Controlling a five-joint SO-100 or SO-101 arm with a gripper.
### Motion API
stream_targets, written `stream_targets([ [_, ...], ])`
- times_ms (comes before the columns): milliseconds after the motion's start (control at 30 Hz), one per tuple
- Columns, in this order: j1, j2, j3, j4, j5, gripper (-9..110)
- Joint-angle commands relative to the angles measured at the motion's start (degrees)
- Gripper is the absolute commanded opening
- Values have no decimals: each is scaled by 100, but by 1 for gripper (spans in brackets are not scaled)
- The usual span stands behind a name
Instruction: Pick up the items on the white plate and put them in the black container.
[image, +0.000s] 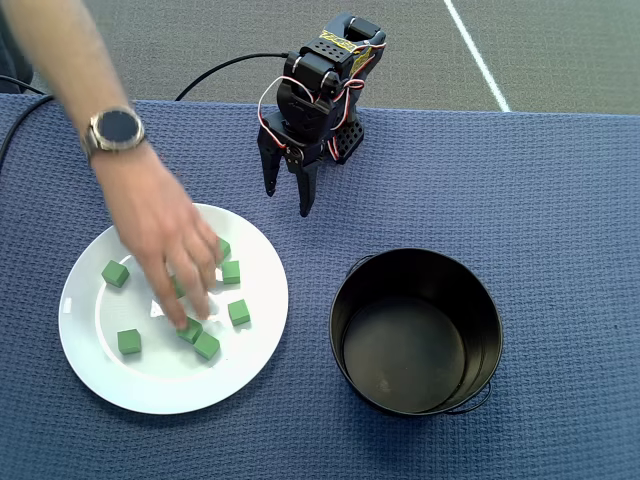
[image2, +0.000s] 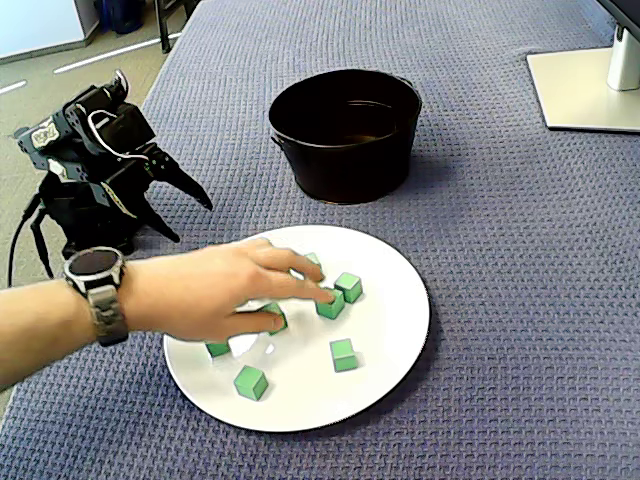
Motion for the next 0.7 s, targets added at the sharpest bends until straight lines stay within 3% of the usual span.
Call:
stream_targets([
  [0,88,-202,475,272,0,23],
  [367,-44,-202,475,272,-35,23],
  [667,360,-193,413,185,-703,26],
])
